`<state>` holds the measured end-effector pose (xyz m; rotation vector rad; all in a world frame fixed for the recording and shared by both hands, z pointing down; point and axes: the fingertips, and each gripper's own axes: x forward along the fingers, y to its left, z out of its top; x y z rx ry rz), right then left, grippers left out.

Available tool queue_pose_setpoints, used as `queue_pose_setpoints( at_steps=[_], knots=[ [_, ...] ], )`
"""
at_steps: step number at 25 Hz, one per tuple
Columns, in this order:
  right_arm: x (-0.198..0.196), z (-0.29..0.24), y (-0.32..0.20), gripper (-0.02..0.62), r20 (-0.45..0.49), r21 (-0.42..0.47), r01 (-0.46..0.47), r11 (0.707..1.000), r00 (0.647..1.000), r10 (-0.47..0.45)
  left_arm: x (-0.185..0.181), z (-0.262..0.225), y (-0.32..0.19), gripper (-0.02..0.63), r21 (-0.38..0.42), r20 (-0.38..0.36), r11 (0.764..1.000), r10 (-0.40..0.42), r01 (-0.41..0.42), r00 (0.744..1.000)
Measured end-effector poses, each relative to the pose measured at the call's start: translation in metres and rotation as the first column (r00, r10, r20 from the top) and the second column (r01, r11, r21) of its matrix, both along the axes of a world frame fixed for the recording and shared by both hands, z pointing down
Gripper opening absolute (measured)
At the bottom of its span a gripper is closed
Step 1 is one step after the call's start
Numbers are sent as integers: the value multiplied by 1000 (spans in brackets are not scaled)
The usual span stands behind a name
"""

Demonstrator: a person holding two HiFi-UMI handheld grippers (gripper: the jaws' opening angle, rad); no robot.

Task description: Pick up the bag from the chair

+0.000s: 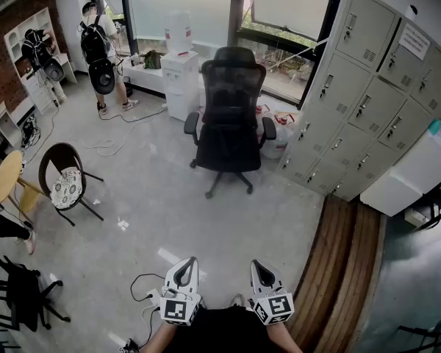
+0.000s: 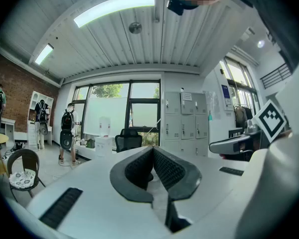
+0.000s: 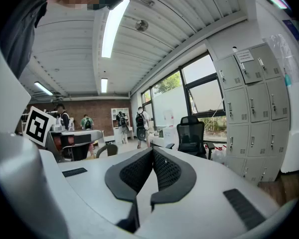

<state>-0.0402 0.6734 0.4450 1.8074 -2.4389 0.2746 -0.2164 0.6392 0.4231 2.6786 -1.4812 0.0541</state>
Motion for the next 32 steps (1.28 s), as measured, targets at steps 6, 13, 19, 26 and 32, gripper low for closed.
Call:
queue_pose_setpoints(
  at_steps=[6,13,19,26,32],
  knots=[
    [3,1,-2,1,-4,3,11,1000,1000,-11,8,11,2,2,-4,-13,1000,18,-18,1000],
    [13,-4,-1,2,3,20,-6,1000,1000,6,18,11,4,2,-9,-14,1000,23,-23,1000],
    [27,-5,4,2,-1,20,-15,1000,1000,15,34,8,6,2,-5,-21,1000,28,-28,999],
    [64,-9,3,2,19,22,-4,1000,1000,4,69,3,8,2,-2,-30,1000,4,-5,1000],
    [93,5,-7,2,25,-9,32,999,999,-32,101,5,4,2,-18,-34,1000,-15,14,999]
  ],
)
